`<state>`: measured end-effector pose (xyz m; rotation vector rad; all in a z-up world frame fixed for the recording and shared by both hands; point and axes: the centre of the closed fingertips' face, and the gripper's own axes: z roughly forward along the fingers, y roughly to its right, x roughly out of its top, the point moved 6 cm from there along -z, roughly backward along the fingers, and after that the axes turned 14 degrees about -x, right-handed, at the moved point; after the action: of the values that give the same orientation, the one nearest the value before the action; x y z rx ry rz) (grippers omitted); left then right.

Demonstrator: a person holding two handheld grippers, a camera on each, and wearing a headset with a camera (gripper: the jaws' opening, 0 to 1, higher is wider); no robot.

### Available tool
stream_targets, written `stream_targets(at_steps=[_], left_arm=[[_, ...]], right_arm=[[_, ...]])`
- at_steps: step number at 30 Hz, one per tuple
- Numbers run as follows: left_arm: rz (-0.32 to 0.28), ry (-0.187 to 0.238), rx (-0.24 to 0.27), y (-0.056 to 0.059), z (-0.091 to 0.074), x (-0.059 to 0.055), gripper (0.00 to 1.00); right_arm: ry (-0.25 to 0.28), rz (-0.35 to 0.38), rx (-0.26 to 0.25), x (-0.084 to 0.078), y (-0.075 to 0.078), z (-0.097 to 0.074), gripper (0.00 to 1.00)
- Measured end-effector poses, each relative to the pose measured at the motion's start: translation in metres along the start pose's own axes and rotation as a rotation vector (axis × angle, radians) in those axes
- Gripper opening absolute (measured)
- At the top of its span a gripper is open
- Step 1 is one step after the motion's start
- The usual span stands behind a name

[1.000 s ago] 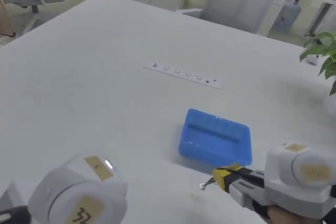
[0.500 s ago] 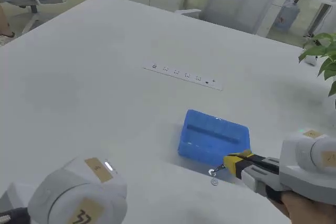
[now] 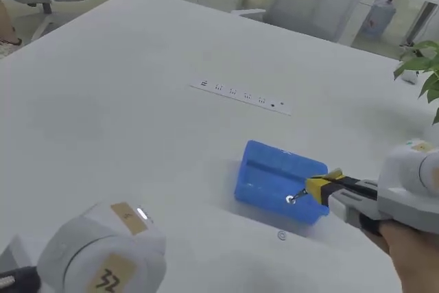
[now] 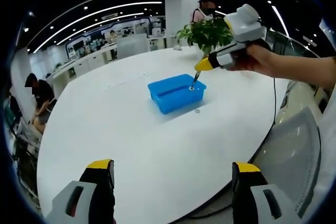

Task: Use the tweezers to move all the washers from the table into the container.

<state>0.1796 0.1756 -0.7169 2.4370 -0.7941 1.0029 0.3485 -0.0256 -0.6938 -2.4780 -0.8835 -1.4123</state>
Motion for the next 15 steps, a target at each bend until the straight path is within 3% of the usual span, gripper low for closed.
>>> stream_targets(at_steps=[9, 15], left_arm=[[-0.006, -0.009, -0.003, -0.001, 0.001, -0.002, 0.95], [-0.010, -0.008, 0.005, -0.003, 0.000, -0.001, 0.95]], right_arm=[[0.003, 0.019, -0.019, 0.005, 0.011, 0.025, 0.01], [-0.043, 0.001, -0.027, -0.010, 0.016, 0.046, 0.01]])
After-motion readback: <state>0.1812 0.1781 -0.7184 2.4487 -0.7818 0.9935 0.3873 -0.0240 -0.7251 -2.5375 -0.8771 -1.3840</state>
